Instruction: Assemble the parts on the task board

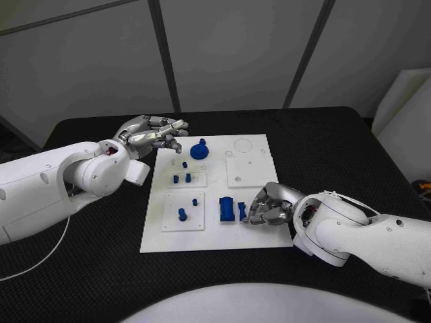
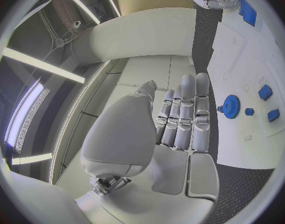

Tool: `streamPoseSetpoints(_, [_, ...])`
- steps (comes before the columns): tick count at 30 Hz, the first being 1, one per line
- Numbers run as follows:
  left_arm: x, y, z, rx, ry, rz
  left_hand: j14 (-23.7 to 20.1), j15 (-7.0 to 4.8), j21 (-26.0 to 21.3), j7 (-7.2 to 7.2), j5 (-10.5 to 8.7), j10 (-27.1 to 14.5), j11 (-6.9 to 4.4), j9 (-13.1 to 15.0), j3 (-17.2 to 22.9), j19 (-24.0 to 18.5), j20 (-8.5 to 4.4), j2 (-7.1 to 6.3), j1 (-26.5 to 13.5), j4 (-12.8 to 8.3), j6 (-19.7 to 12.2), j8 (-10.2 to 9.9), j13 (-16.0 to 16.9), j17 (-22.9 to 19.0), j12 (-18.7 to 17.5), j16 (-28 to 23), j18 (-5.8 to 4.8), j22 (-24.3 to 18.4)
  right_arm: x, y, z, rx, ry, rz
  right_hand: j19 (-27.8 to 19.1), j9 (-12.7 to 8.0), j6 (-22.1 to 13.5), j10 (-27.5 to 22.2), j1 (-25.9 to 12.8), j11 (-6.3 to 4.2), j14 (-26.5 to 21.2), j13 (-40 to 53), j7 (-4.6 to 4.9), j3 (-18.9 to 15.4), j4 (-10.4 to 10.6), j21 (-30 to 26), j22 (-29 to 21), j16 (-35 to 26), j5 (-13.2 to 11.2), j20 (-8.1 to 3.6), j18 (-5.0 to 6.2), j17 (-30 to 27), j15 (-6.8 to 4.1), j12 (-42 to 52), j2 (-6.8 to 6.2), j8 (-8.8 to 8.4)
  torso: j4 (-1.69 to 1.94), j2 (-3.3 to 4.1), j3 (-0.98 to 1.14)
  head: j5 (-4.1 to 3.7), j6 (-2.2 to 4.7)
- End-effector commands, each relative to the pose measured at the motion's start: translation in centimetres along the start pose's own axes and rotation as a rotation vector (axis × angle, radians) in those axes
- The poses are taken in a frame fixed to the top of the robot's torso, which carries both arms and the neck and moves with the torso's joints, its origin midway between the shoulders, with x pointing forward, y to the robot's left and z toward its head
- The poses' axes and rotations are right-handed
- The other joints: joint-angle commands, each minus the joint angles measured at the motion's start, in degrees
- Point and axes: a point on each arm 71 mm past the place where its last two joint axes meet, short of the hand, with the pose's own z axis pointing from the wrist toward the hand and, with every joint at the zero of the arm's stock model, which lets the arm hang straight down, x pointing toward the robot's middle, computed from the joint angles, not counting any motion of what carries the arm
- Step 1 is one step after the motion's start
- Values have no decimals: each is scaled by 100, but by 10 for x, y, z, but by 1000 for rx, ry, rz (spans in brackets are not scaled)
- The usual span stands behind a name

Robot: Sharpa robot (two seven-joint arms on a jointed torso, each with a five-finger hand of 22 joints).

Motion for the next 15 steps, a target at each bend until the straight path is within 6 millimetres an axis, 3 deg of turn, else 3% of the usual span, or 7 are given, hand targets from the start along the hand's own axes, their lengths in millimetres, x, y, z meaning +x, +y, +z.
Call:
streamPoseSetpoints(1, [1,-1,0,5,13,-4,-37,12,-12,4,9,-51,-1,-8,-20,-7,36,54,22,-4,-26,33,9,-5,35,5,-71,-5,-1,4,-3,-86,13,43,239,-18,-111,-86,-85,66,364,-91,35,-123,36,-111,1183,-88,-45,-5,46,195,12,-142,-113,-29,-3,-12,0,2,30])
streamPoseSetpoints(5, [-1,-1,-1,10,16,-6,-47,14,-18,3,5,-68,1,-10,-40,-11,37,33,32,-10,-44,40,8,-9,47,5,-71,-8,-8,4,-7,-203,25,118,-166,-52,-372,-408,62,162,260,-420,142,-203,30,-605,816,-375,-211,64,187,-176,93,-598,-129,-136,2,-29,-1,5,71])
streamPoseSetpoints(10, [-4,0,-1,22,5,-4,-88,20,-39,-6,4,-81,-1,-11,-70,-35,43,23,26,-2,-57,60,8,-22,71,-13,-74,-18,-33,-2,1,-289,-17,281,-970,-129,-727,-1219,416,287,-86,-1429,292,-210,-73,-1696,25,-1374,-123,163,455,-1328,196,-1916,38,-328,-9,-106,-29,8,133])
streamPoseSetpoints(13, [-9,0,-1,36,-17,-6,-246,30,-135,-37,9,-71,-17,-4,-100,-158,54,51,43,7,-44,126,11,-88,136,-137,-75,-67,-56,-8,11,-310,-64,411,-2256,-223,-859,-1878,713,425,-872,-2425,384,-196,-116,-3651,-1378,-3421,-72,264,829,-3343,311,-3118,213,-497,-26,-153,-47,0,213])
streamPoseSetpoints(14, [-11,0,0,41,-28,-11,-323,32,-192,-50,9,-61,-20,-1,-110,-227,62,59,56,8,-29,157,10,-128,160,-215,-76,-100,-63,-10,15,-311,-81,456,-2673,-282,-881,-1966,807,477,-1103,-2774,481,-198,-92,-4411,-1921,-4054,-105,344,911,-3782,340,-3460,277,-567,-36,-185,-60,4,228])
streamPoseSetpoints(15, [-12,0,0,45,-37,-15,-392,40,-250,-60,11,-55,-27,2,-115,-296,70,72,70,9,-11,185,6,-169,175,-297,-76,-135,-68,-12,17,-312,-93,483,-2732,-319,-885,-1989,894,502,-1099,-2980,489,-191,-97,-4661,-2112,-4254,-105,344,980,-3875,385,-3643,304,-604,-43,-207,-72,-1,267])
